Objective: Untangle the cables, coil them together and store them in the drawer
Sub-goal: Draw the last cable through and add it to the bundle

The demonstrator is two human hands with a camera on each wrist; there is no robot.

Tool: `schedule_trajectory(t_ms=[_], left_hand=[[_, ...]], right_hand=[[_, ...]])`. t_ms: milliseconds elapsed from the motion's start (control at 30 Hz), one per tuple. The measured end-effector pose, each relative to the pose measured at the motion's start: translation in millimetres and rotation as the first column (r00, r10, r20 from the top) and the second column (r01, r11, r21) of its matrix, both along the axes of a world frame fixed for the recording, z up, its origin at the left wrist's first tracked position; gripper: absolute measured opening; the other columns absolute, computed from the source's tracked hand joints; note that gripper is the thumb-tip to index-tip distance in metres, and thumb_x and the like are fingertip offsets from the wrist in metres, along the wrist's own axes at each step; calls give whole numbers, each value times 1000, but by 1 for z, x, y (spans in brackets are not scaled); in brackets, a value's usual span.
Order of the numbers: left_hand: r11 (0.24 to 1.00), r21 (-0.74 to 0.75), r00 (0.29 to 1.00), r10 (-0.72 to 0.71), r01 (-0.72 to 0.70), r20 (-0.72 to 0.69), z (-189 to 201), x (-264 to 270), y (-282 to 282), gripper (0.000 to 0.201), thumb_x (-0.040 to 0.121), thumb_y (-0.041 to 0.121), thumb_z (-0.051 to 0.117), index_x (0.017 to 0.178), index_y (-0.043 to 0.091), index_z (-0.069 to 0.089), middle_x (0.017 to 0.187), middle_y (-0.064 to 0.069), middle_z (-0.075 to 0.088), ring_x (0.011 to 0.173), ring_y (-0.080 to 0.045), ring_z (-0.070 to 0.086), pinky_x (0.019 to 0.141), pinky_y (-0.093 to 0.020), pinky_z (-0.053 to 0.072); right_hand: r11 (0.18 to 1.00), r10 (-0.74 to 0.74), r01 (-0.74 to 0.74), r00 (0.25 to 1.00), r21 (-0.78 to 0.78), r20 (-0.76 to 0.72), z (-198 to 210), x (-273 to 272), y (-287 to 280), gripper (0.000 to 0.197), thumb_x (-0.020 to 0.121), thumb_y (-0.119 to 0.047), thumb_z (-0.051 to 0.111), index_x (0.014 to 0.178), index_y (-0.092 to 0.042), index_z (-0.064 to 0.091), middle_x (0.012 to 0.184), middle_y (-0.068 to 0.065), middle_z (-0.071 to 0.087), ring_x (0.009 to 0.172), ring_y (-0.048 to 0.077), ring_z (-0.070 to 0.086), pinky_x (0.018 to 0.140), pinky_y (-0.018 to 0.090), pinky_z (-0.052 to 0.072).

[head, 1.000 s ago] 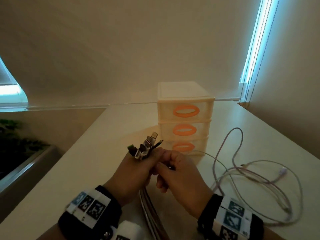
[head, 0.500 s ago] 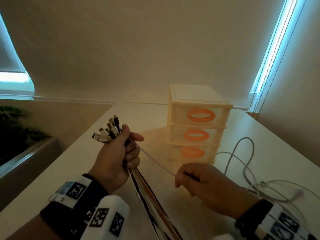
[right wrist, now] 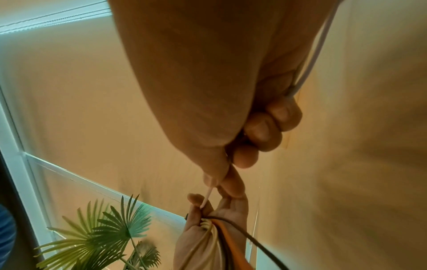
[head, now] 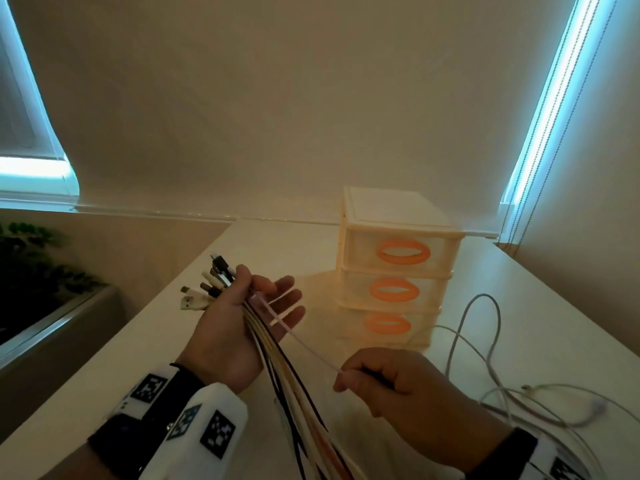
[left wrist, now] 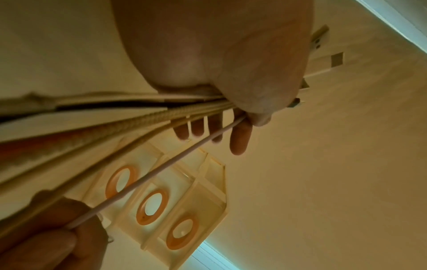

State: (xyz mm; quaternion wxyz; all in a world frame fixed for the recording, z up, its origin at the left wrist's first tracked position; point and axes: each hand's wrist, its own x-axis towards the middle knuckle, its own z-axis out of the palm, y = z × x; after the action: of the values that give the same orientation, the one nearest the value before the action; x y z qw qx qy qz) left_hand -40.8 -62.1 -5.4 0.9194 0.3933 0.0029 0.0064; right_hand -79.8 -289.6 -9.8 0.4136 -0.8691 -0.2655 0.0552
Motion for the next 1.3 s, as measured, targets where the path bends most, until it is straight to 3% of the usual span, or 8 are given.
schedule_trajectory(t_ms=[133, 233, 367, 567, 700, 800, 967, 1300], left_hand=[[963, -210, 984, -152, 168, 89, 6, -9, -7, 59, 103, 47, 40, 57, 11, 45, 115, -26, 70, 107, -40, 70, 95, -59, 53], [890, -251, 924, -357, 382, 139, 8, -7, 8, 58, 107, 50, 39, 66, 11, 49, 97, -13, 73, 86, -26, 75, 78, -42, 62], [825, -154, 839, -532, 544, 112, 11, -10, 17, 55, 109, 53, 26, 78, 12, 44, 94, -10, 59, 105, -33, 66, 88, -36, 52], [688, 150, 697, -717, 710, -5, -4, -28, -23, 51, 105, 41, 50, 70, 4, 50, 141, -42, 45, 138, -53, 41, 112, -66, 33], [898, 1, 897, -441, 441, 40, -1, -23, -27, 54, 99, 44, 59, 63, 6, 48, 93, -26, 69, 89, -36, 71, 89, -58, 57], [947, -168, 960, -261, 275, 102, 10, -18, -23, 59, 101, 48, 39, 59, 9, 49, 119, -32, 67, 113, -43, 67, 96, -58, 52], [935, -234, 964, -261, 268, 61, 5, -13, -19, 49, 103, 45, 43, 64, 15, 46, 61, 2, 45, 51, -14, 50, 50, -30, 48], [848, -182, 865, -471, 498, 172, -7, -8, -10, 46, 109, 45, 36, 73, 17, 42, 57, 5, 34, 46, -9, 35, 49, -25, 33]], right_hand=[[993, 13, -19, 998, -116, -55, -2, 5, -1, 19, 99, -35, 59, 86, -42, 70, 83, -25, 66, 78, -1, 62, 72, 21, 53], [981, -52, 41, 997, -191, -54, 2, 13, -16, 19, 99, -39, 56, 83, -41, 67, 82, -21, 65, 78, 3, 62, 76, 24, 54], [939, -268, 294, 951, -179, 155, 14, 33, -44, 25, 100, -41, 52, 80, -29, 61, 76, -6, 65, 68, 8, 60, 67, 29, 53], [898, -441, 390, 808, 206, 391, 31, 28, -1, 23, 98, -35, 59, 80, -22, 64, 67, -8, 63, 65, -2, 62, 58, 13, 47], [990, -80, 24, 906, 138, 415, 29, 1, 19, 16, 100, -31, 58, 87, -24, 64, 80, -7, 66, 71, 7, 62, 64, 21, 53], [969, 214, -156, 917, -192, 337, 18, -11, 20, 17, 101, -36, 55, 96, -26, 68, 90, -10, 66, 81, 6, 59, 73, 22, 50], [987, -52, 49, 998, -151, -17, -7, 16, -6, 21, 99, -39, 58, 82, -36, 70, 83, -26, 65, 80, -4, 60, 76, 17, 50], [985, -151, 155, 987, -70, 59, -16, 18, -15, 22, 97, -41, 57, 77, -36, 66, 81, -8, 68, 76, 11, 62, 72, 30, 53]])
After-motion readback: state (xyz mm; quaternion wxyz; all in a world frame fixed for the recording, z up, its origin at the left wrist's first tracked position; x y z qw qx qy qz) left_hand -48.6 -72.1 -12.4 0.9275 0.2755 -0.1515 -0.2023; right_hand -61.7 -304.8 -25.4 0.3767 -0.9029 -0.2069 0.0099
